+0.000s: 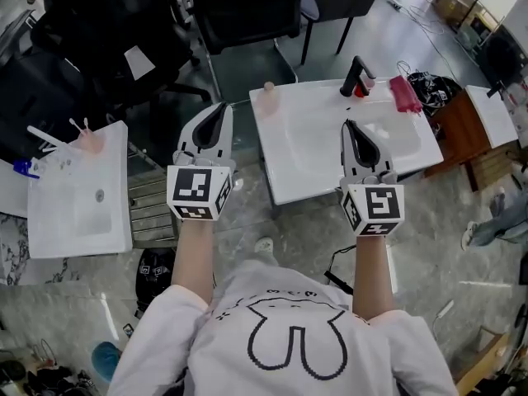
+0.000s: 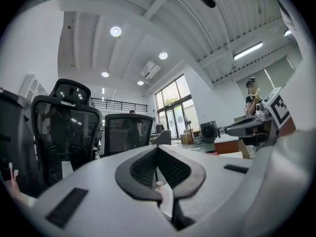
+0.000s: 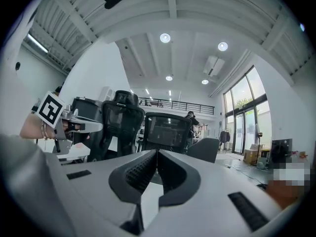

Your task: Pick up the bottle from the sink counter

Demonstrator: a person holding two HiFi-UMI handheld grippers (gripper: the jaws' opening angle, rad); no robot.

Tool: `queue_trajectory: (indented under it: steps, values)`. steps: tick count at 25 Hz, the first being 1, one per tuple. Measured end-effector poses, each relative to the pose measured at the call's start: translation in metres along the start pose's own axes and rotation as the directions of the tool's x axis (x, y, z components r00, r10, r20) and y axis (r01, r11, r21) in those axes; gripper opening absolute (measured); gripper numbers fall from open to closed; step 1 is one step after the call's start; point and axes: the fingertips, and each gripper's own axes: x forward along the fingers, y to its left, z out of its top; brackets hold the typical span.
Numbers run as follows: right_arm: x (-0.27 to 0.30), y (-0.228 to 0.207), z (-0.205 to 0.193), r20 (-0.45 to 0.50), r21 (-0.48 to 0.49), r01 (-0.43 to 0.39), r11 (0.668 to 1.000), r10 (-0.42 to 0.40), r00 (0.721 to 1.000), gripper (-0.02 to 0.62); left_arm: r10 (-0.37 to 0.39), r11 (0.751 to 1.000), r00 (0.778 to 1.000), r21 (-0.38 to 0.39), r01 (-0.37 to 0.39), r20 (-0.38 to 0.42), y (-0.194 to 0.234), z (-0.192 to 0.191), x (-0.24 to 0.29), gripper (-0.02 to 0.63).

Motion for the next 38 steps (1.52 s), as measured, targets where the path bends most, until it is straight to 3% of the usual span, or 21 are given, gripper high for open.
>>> queue_trajectory:
  steps: [10,19,23,28,32,38]
  values:
    - [0.046,-0.028,-0.026,-0.049,0.009,0.033,0.999,-0.033,0.998,0.031,-0.015,0.999,1.0,-0.04,0.014,-0.022,0.02,-0.029,0.057,0.009]
    - [0.094,-0.057,-0.034,-0.054,0.005,-0.023,1.0,0.023,0.998,0.031,0.004,0.998,0.998,-0.064,-0.008,-0.067,0.026,-0.05,0.103,0.016]
    - [0.112,-0.076,-0.043,-0.065,0.015,-0.037,0.999,0.038,0.997,0.031,-0.01,0.997,0.996,-0.078,0.003,-0.09,0.023,-0.059,0.127,0.123]
    - [0.129,-0.091,-0.056,-0.081,0.028,-0.061,0.998,0.063,0.995,0.031,0.005,0.996,0.994,-0.085,-0.014,-0.11,0.02,-0.069,0.147,0.211]
    - [0.142,-0.097,-0.063,-0.084,0.035,-0.082,0.996,0.084,0.993,0.031,0.023,0.997,0.991,-0.07,-0.032,-0.129,0.02,-0.077,0.161,0.355]
    - [0.163,-0.103,-0.071,-0.089,0.046,-0.111,0.993,0.114,0.989,0.031,0.013,0.995,0.982,-0.09,-0.03,-0.189,0.019,-0.097,0.183,0.374]
